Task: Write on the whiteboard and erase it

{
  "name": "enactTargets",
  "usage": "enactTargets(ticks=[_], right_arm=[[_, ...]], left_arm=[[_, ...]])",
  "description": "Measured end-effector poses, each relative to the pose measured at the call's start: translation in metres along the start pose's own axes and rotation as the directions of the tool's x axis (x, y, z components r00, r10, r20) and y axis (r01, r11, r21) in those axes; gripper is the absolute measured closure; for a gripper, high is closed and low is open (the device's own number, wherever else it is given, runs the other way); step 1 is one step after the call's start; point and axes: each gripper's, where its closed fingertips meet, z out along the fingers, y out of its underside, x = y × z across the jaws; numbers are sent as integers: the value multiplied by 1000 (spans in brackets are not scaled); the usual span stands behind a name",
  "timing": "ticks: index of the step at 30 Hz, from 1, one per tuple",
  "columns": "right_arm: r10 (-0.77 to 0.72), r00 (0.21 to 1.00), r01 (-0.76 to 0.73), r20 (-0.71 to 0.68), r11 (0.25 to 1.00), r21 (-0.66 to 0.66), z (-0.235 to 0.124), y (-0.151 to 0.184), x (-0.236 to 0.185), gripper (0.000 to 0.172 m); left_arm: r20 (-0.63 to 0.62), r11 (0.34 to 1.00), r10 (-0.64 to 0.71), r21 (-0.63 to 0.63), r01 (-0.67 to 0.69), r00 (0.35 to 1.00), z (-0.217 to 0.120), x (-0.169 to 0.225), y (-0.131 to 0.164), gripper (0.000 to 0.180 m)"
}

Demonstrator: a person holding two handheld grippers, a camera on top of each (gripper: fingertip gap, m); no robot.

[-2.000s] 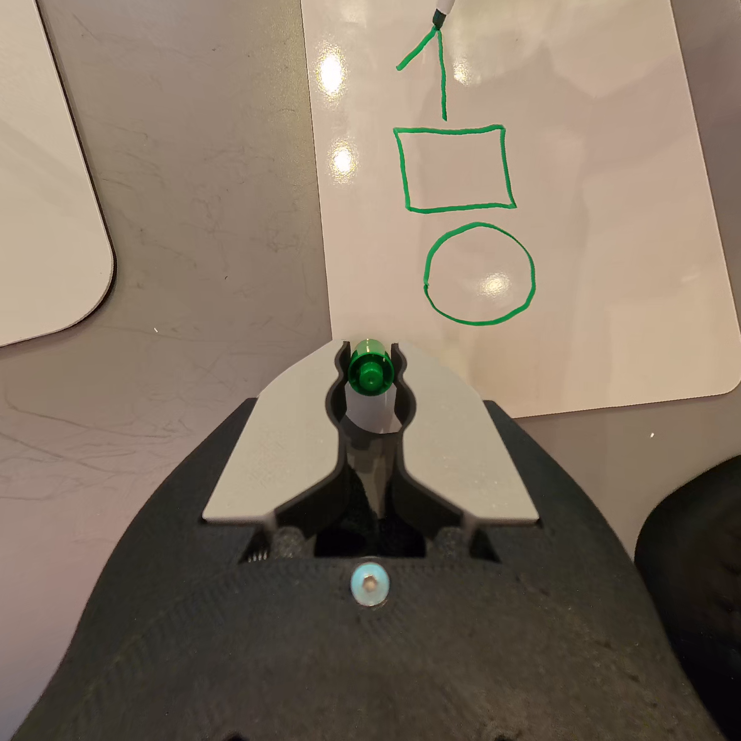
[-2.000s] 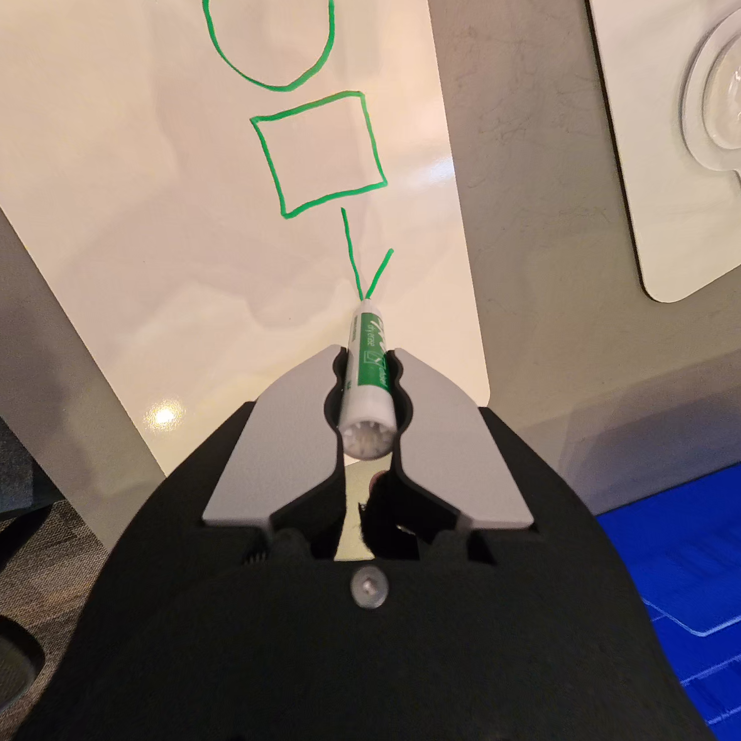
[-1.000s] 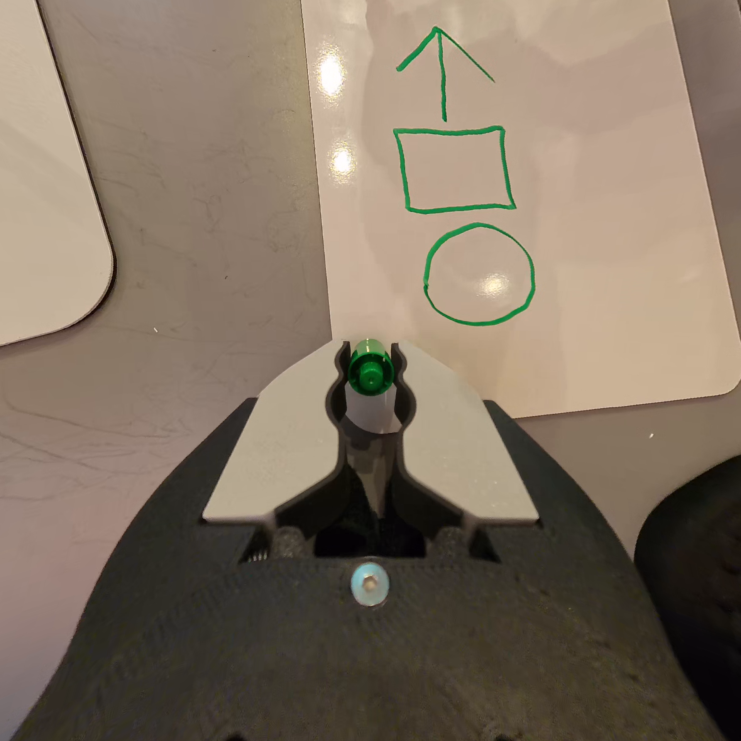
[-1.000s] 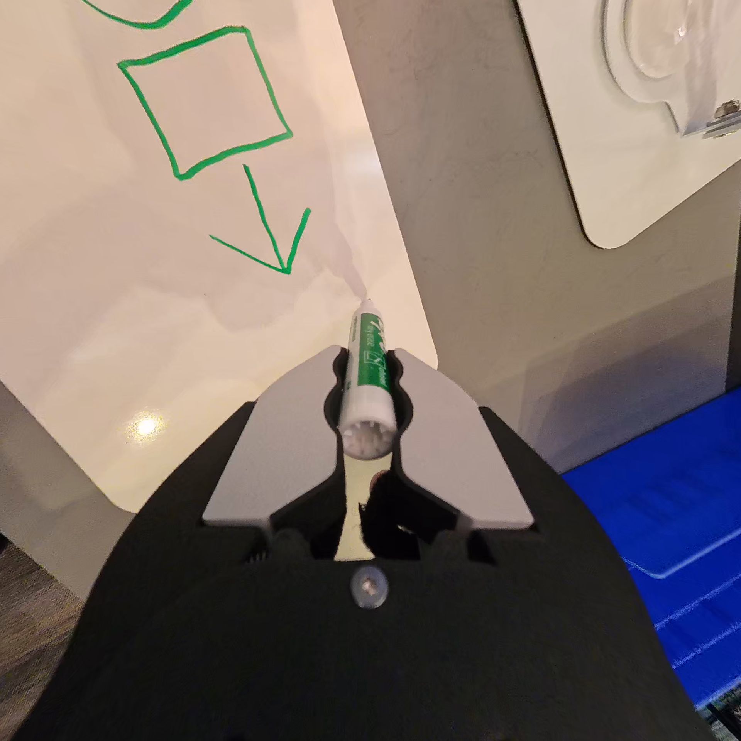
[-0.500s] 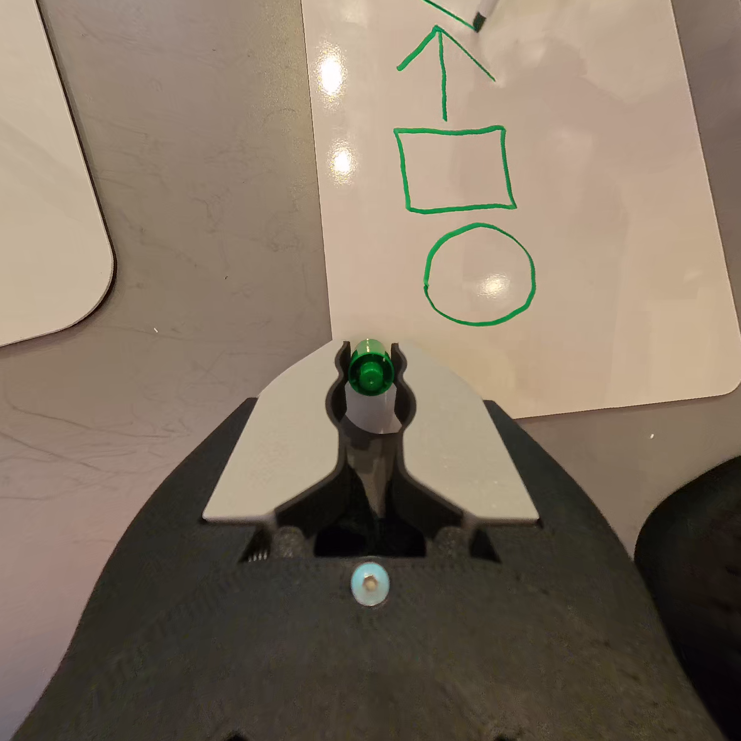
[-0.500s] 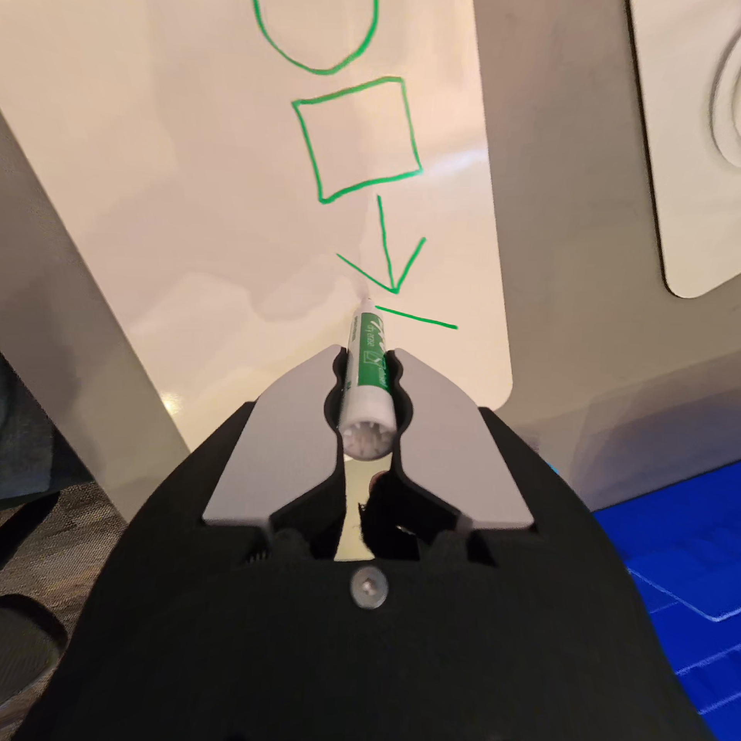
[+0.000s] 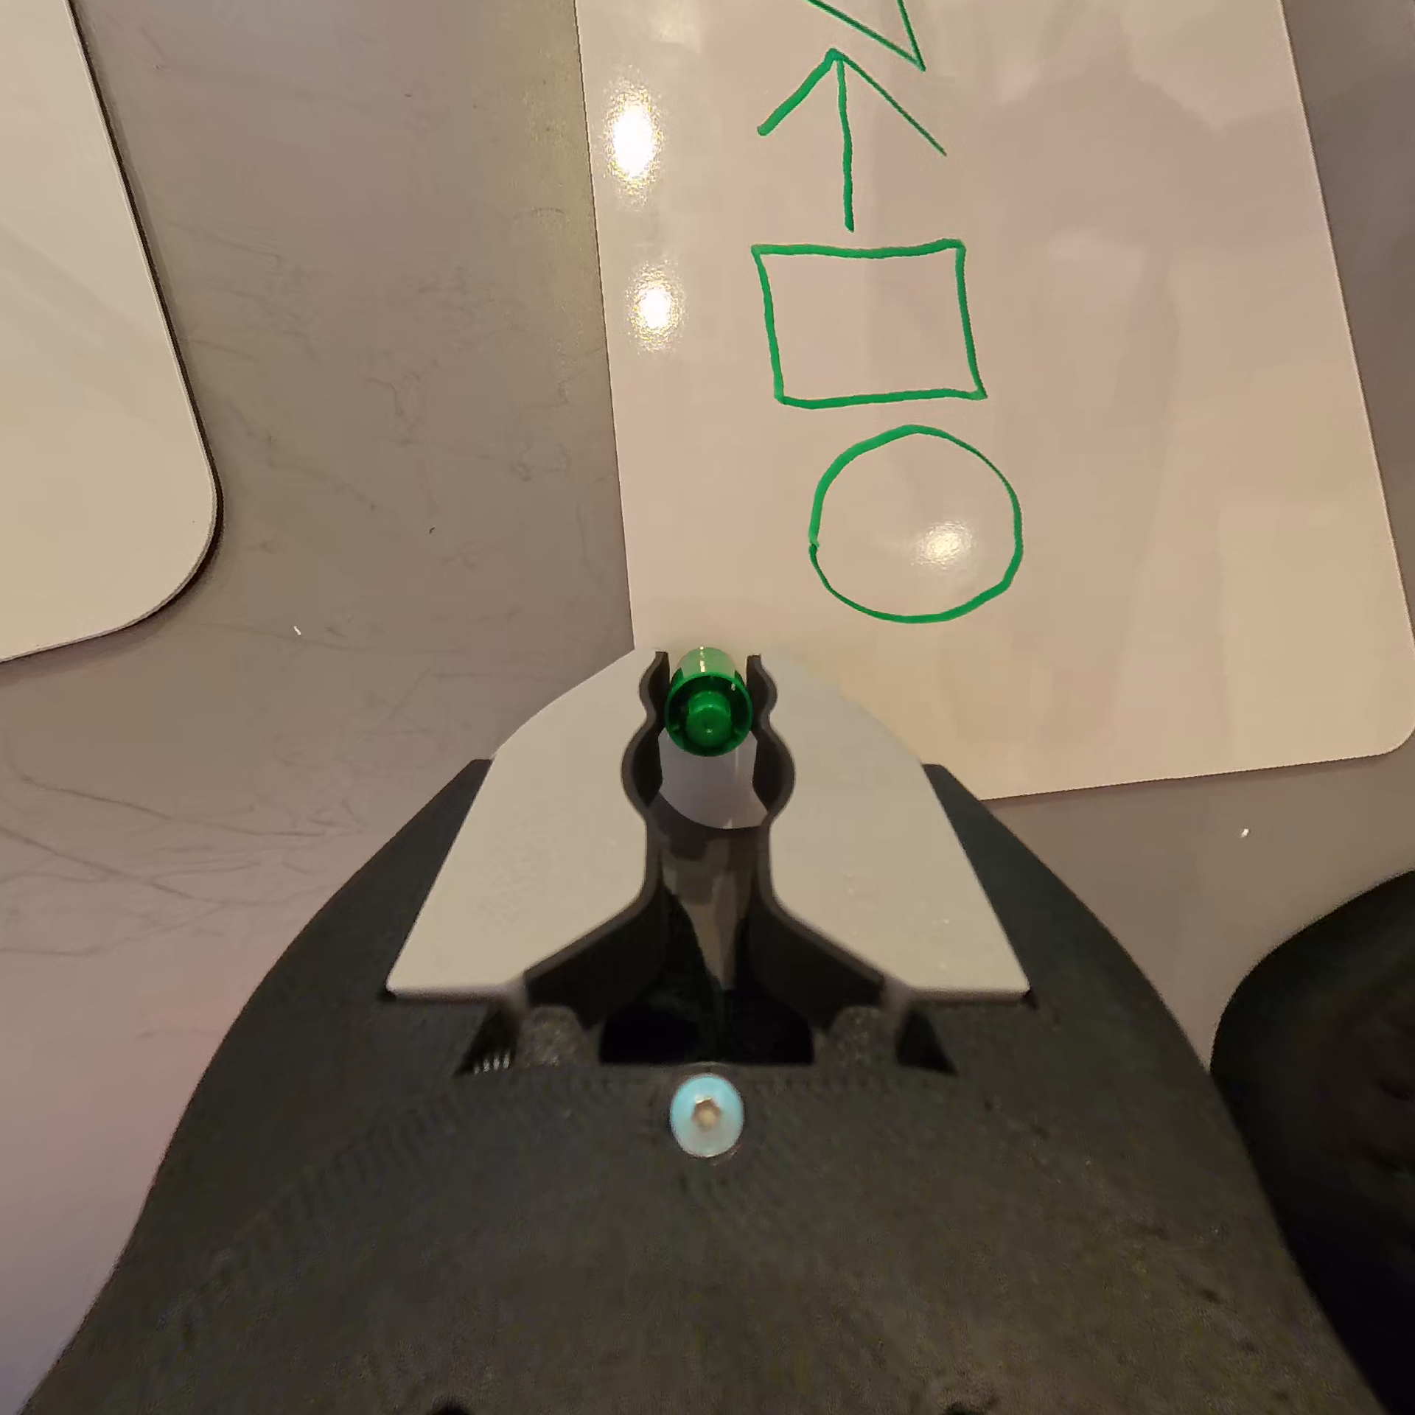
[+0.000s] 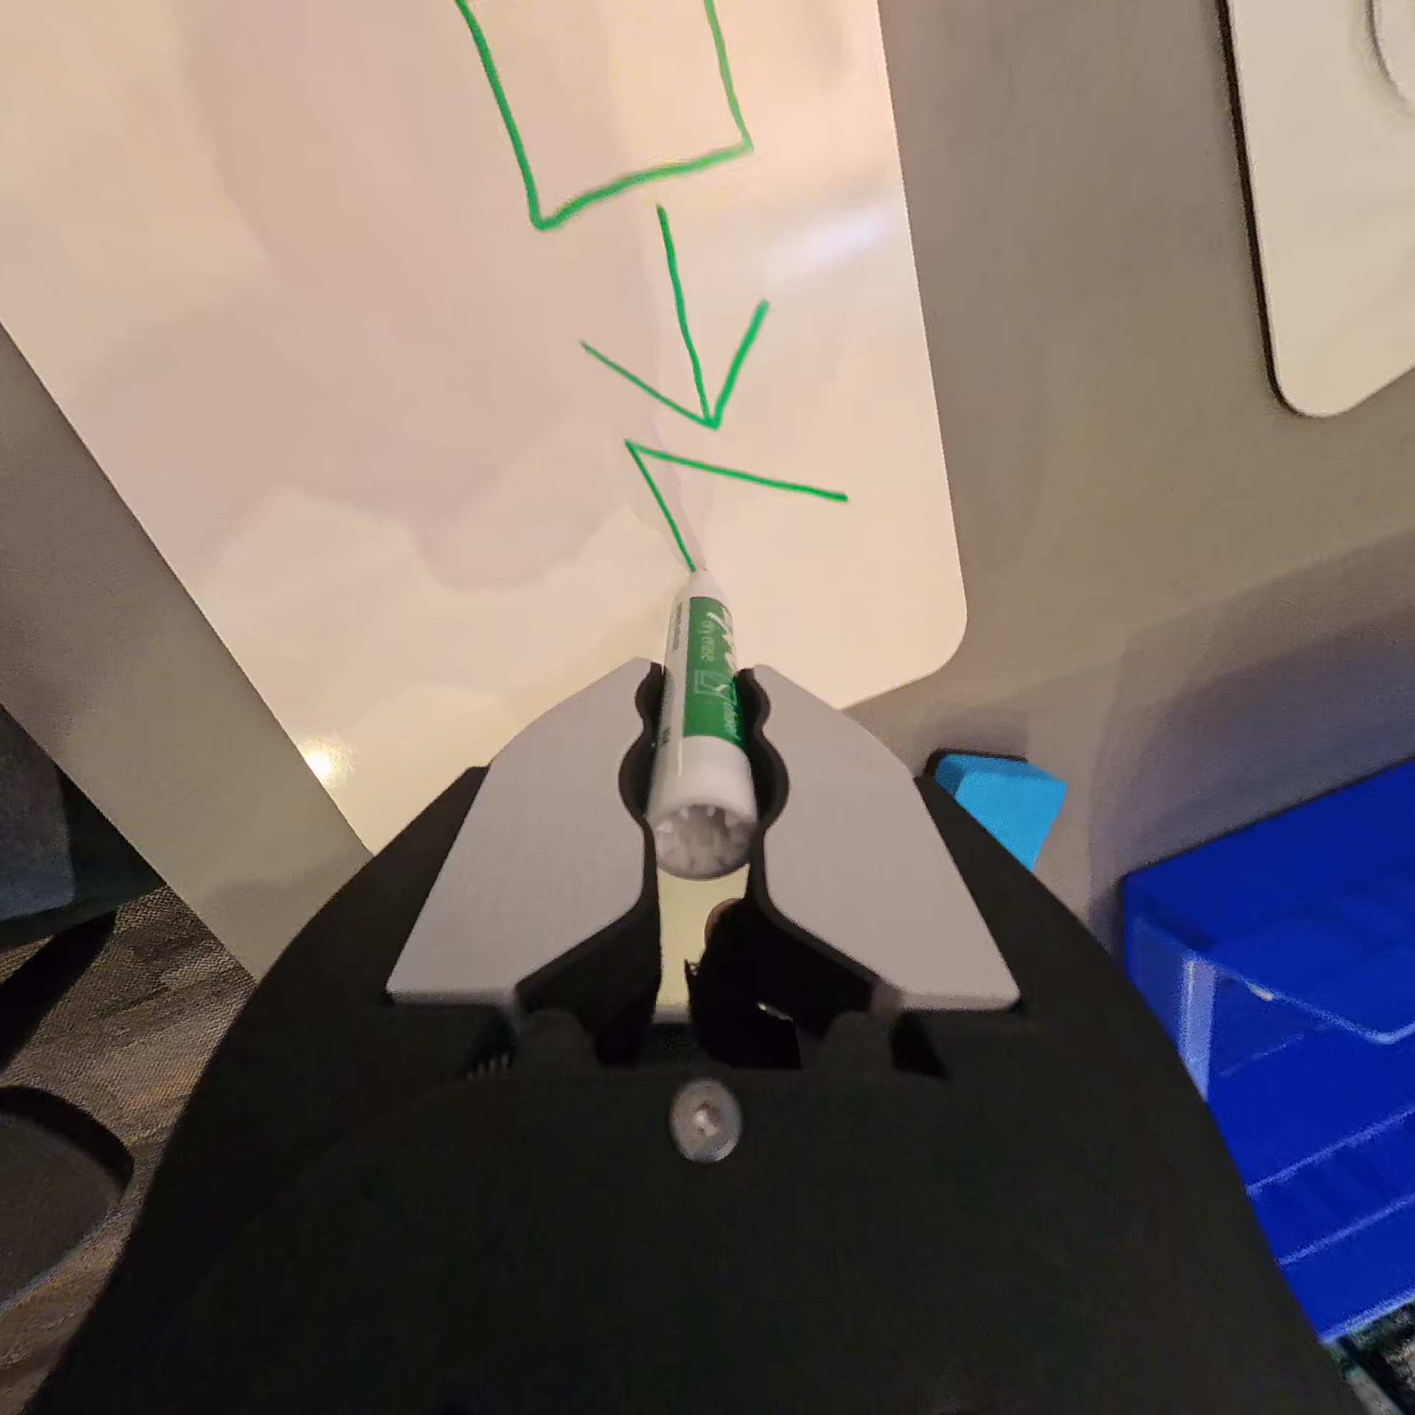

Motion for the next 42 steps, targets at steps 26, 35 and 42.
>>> enactTargets(ticks=[26, 35, 42], right_arm=[[-20, 999, 20, -29, 1000, 12, 14, -18, 43, 152], [-8, 999, 10, -52, 999, 46, 4, -20, 48, 151], [53, 986, -38, -157, 995, 95, -42, -3, 53, 151]], left_arm=[[0, 1000, 0, -3, 0, 1000, 0, 0, 0, 160], [1, 1000, 2, -6, -2, 1000, 0, 0, 0, 160], [5, 1000, 10, -12, -10, 1000, 0, 0, 0, 160]])
